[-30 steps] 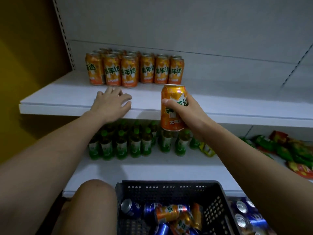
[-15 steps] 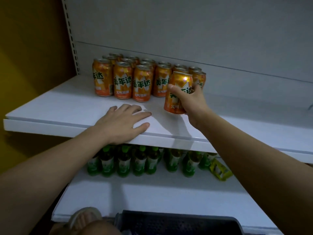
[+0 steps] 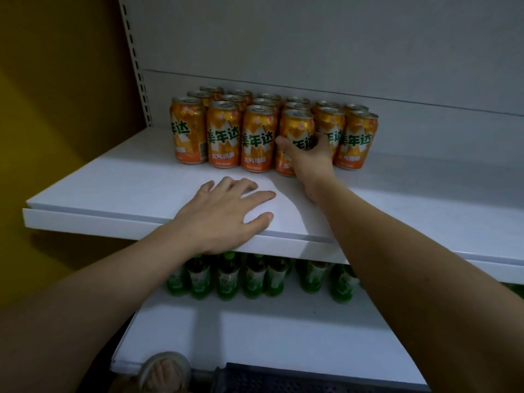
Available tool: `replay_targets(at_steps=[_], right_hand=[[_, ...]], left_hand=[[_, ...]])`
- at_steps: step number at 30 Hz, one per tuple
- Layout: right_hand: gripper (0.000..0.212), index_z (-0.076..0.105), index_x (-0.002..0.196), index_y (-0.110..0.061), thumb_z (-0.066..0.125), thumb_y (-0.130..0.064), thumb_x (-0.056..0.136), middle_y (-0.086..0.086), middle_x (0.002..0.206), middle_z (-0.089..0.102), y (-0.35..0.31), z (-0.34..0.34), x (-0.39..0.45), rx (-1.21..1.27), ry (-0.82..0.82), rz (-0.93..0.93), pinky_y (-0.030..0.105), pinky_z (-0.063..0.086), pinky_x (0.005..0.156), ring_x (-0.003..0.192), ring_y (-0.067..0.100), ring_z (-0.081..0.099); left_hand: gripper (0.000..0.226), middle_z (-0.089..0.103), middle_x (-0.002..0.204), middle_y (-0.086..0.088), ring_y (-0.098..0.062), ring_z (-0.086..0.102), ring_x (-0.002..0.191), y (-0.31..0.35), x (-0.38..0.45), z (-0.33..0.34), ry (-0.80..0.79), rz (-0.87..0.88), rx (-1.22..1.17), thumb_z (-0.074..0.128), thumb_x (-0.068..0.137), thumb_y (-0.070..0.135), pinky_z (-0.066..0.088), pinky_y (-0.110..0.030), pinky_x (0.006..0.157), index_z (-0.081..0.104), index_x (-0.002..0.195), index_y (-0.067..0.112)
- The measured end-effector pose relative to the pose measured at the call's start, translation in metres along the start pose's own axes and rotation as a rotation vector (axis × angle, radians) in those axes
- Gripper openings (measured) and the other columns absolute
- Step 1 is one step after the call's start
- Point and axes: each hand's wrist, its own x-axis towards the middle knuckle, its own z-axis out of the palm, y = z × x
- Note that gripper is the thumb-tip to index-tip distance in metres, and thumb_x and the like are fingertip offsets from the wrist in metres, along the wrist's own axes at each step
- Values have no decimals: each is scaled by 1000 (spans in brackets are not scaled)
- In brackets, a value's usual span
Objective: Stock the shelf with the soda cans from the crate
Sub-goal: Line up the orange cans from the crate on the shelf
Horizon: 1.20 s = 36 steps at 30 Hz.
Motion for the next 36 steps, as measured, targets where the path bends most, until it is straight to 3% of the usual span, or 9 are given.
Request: replay_targets(at_steps=[5,8,10,15,19,23,27,31,36], right_hand=[[76,39,138,-15,81,-37,79,-3,123,53,-5,-3,1,-47,-24,44,27,42,90,108,11,51],[77,36,141,-12,80,-34,81,3,139,51,-11,-9,-1,-149,-61,84,33,43,101,127,21,50],[72,38,139,-11,78,-33,83,6,141,51,-16,-18,-8,-244,-107,140,33,42,99,130,24,49],[47,59,121,-9,71,-40,88,5,117,64,-31,-48,-36,-586,-262,167,35,50,92,105,23,59],[41,66,108,-4,66,-41,91,15,109,68,-52,-72,-67,-802,-336,151,42,54,92,97,29,64],[44,69,101,0,59,-43,95,15,97,71,-71,-97,-102,-983,-466,172,35,54,74,81,26,63],[40,69,95,-1,56,-39,97,9,86,71,-79,-114,-137,-999,-491,148,29,53,61,71,20,62],[42,70,91,1,59,-40,95,16,88,72,-69,-131,-172,-980,-470,144,38,57,74,79,28,67],[41,52,66,-10,60,-39,94,6,62,54,-36,-145,-215,-929,-465,205,28,40,54,58,21,51]], left_hand=[[58,24,154,13,-13,22,137,0,0,0,15,-2,2,14,93,66,21,-43,115,19,149,50],[59,26,153,13,-13,24,135,0,-1,0,22,1,9,15,92,67,24,-43,113,21,148,49],[56,27,153,12,-14,25,136,1,0,-2,13,-4,10,18,95,65,24,-43,113,22,149,49],[54,30,152,10,-17,29,134,2,-2,-3,10,-8,14,19,97,62,27,-44,110,23,149,47],[53,34,151,5,-20,32,131,10,-9,-7,19,-17,39,17,100,56,31,-43,106,26,151,42],[51,36,148,-5,-28,34,129,34,-15,-15,-40,-131,59,15,103,44,34,-48,102,30,150,32],[46,47,136,-9,-29,40,124,82,-27,-24,76,-195,57,28,101,43,34,-49,97,49,136,23],[33,61,115,-2,-24,53,105,130,-51,-19,225,-181,-216,37,99,39,44,-42,87,61,115,23],[27,64,97,4,-20,57,86,161,-83,14,146,-218,-416,39,99,41,46,-34,67,59,109,25]])
